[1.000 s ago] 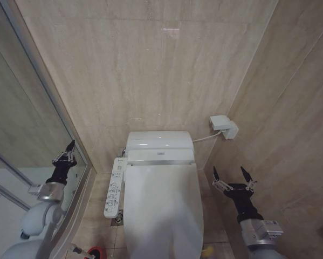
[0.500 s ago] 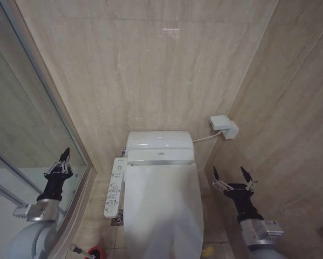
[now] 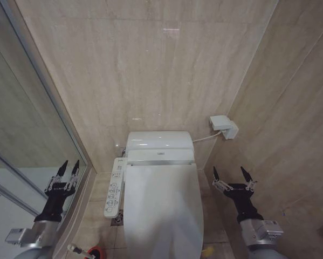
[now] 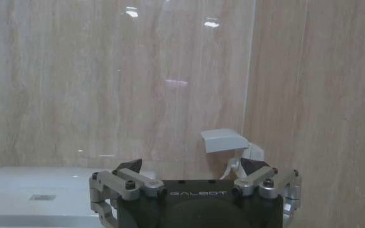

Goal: Open the toilet lid, clean the toilet bowl with a toilet brush, close the toilet lid, and flush.

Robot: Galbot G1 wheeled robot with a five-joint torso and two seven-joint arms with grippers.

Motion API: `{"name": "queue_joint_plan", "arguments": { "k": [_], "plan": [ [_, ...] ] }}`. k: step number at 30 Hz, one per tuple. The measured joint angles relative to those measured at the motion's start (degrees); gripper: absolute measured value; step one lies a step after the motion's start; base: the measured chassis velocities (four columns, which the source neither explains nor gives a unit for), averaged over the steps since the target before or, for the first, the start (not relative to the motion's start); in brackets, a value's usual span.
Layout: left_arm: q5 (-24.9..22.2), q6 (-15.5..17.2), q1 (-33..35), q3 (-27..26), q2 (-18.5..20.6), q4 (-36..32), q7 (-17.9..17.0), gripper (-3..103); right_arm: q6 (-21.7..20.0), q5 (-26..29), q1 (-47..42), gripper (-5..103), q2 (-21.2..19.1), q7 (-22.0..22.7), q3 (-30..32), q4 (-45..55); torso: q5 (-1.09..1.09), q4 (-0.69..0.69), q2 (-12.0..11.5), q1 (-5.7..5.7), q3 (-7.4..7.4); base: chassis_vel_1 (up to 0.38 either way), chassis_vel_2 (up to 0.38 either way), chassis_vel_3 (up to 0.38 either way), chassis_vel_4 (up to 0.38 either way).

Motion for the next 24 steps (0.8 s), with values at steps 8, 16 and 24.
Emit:
{"name": "queue_joint_plan", "arguments": {
  "k": [8,16,24],
  "plan": [
    [-2.51,0.39,4.09,0.59,-1.44,-3.78,0.89,65,0.00,0.00,0.00,100,0.00,0.00,0.00,0.00,0.00,0.00,0.00,0.00,0.00,0.000,0.000,0.000,0.000],
    [-2.82,0.85,6.22,0.17,-2.59,-5.14,0.56,91,0.00,0.00,0.00,100,0.00,0.00,0.00,0.00,0.00,-0.01,0.00,0.00,0.00,0.000,0.000,0.000,0.000],
    [-3.48,0.95,8.98,-0.93,-3.33,-7.31,-1.12,100,0.00,0.00,0.00,100,0.00,0.00,0.00,0.00,0.00,0.00,0.00,0.00,0.00,0.000,0.000,0.000,0.000]
  ]
}}
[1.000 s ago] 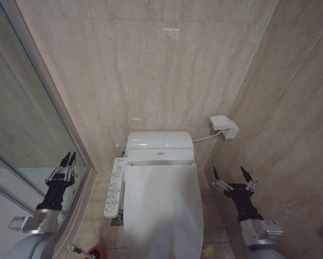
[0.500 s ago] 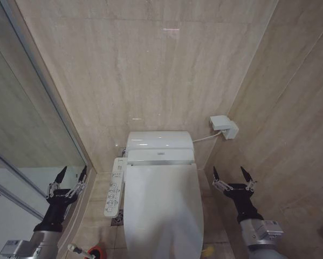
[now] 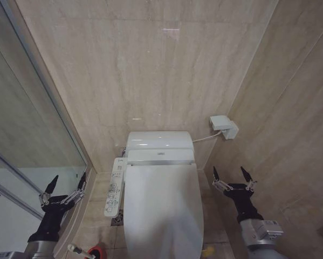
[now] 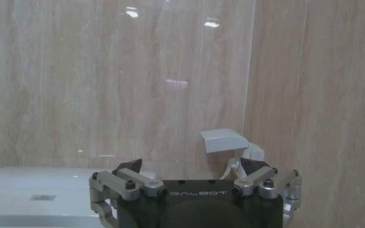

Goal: Open the toilet lid, clean the toilet bowl with a toilet brush, close the toilet lid, and flush.

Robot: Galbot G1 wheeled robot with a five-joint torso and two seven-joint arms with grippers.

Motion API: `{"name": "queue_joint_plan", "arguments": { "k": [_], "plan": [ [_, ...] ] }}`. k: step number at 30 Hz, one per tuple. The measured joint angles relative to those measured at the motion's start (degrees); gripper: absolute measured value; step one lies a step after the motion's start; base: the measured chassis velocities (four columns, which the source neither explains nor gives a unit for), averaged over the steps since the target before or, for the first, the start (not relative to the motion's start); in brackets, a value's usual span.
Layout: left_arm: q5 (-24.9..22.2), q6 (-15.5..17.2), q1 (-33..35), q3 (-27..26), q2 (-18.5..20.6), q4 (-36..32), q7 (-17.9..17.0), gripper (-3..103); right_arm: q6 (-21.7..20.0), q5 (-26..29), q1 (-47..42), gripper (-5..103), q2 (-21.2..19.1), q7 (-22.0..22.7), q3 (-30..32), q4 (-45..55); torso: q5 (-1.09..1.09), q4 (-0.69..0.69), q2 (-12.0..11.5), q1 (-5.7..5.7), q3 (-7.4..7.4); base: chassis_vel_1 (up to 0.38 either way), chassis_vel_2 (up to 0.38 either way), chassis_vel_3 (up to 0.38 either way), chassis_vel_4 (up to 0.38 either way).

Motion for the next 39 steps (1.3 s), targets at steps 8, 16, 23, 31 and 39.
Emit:
{"name": "queue_joint_plan", "arguments": {
  "k": [8,16,23,31,39],
  "plan": [
    [0.03,1.22,1.07,-1.05,-0.11,-0.94,-0.99,100,0.00,0.00,0.00,100,0.00,0.00,0.00,0.00,0.00,0.00,0.00,0.00,0.00,0.000,0.000,0.000,0.000],
    [2.52,4.95,2.23,-0.18,-0.82,-2.73,-3.60,100,0.00,0.00,0.00,100,0.00,0.00,0.00,0.00,-0.01,-0.01,0.00,0.00,0.00,0.000,0.000,0.000,0.000],
    [3.69,3.82,3.67,-0.33,-0.10,-3.32,-3.85,100,0.00,0.00,0.00,100,0.00,0.00,0.00,0.00,-0.01,0.00,0.00,0.00,0.00,0.000,0.000,0.000,0.000],
    [6.24,-3.25,5.23,-0.81,1.43,-0.97,-0.80,100,0.00,0.00,0.00,100,0.00,0.00,0.00,0.00,-0.01,0.00,0.00,0.00,0.00,0.000,0.000,0.000,0.000],
    [6.46,-5.15,5.51,-1.11,0.67,-1.04,-1.13,100,0.00,0.00,0.00,100,0.00,0.00,0.00,0.00,-0.01,0.00,0.00,0.00,0.00,0.000,0.000,0.000,0.000]
  ]
}}
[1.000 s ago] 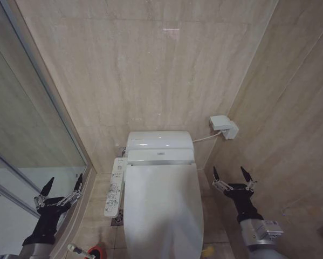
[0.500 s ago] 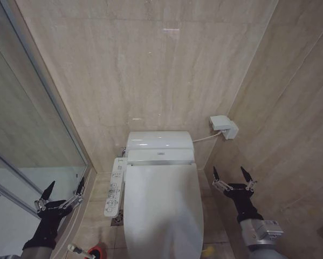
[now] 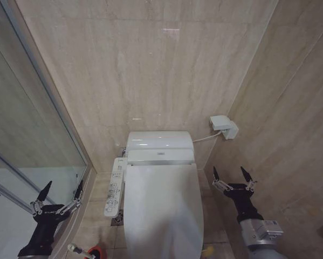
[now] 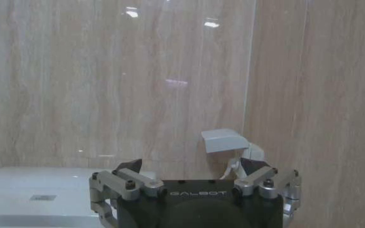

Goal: Open the toilet lid, clean the toilet bowl with a toilet brush, close the toilet lid, and flush.

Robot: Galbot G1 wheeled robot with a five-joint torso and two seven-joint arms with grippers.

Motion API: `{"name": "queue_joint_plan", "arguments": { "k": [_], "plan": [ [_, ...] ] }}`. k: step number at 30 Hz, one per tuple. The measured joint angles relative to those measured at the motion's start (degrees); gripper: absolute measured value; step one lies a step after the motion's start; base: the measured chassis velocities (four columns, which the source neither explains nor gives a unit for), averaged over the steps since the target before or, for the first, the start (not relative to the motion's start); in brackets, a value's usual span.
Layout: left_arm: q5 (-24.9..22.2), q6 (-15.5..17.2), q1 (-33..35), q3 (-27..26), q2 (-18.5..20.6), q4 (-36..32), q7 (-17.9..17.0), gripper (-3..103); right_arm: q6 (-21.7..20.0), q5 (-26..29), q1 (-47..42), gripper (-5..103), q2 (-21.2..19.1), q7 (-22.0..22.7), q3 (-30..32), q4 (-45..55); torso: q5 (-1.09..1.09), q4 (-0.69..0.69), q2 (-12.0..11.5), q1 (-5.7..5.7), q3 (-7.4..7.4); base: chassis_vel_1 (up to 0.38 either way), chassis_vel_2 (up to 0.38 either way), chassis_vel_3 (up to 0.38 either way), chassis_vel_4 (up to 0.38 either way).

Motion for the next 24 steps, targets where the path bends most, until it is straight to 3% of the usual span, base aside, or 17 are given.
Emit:
{"name": "queue_joint_plan", "arguments": {
  "k": [24],
  "plan": [
    [0.07,1.47,0.23,1.53,-0.75,-1.64,-1.50,100,0.00,0.00,0.00,100,0.00,0.00,0.00,0.00,0.00,0.00,0.00,0.00,0.00,0.000,0.000,0.000,0.000]
  ]
}}
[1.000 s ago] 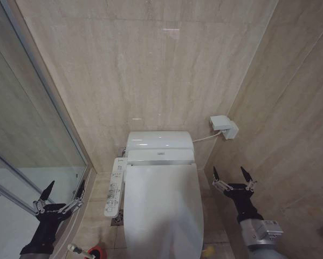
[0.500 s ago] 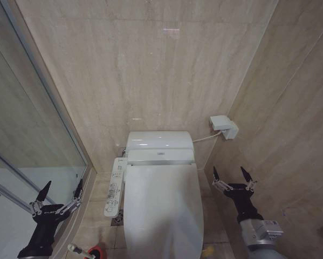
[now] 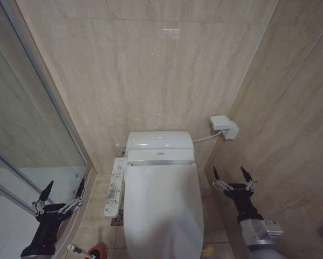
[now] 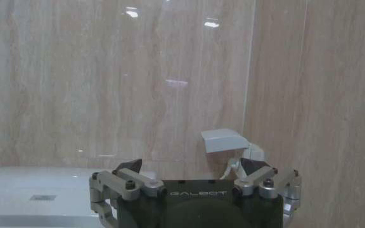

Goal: Open the toilet lid, clean the toilet bowl with a toilet brush, close the toilet lid, and flush.

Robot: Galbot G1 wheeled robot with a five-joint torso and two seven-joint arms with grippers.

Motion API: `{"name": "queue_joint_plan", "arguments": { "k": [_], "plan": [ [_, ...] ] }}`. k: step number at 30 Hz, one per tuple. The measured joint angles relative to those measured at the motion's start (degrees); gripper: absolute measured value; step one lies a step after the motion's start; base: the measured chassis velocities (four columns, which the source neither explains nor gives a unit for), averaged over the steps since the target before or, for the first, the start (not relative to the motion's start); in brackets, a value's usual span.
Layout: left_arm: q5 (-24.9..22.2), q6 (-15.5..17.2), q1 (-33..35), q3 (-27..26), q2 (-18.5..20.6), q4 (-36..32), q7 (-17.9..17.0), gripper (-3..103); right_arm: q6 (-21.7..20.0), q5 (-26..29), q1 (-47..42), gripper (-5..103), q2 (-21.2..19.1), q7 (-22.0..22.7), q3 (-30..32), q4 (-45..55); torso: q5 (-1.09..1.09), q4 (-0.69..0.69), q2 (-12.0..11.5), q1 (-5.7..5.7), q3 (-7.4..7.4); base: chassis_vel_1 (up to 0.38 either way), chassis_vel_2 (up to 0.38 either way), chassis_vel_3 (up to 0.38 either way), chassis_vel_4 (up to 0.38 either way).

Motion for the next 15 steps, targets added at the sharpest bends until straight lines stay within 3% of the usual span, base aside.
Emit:
{"name": "queue_joint_plan", "arguments": {
  "k": [15],
  "plan": [
    [0.06,0.10,-0.05,-0.10,0.06,0.06,-0.06,100,0.00,0.00,0.00,100,0.00,0.00,0.00,0.00,0.00,0.00,0.00,0.00,0.00,0.000,0.000,0.000,0.000]
  ]
}}
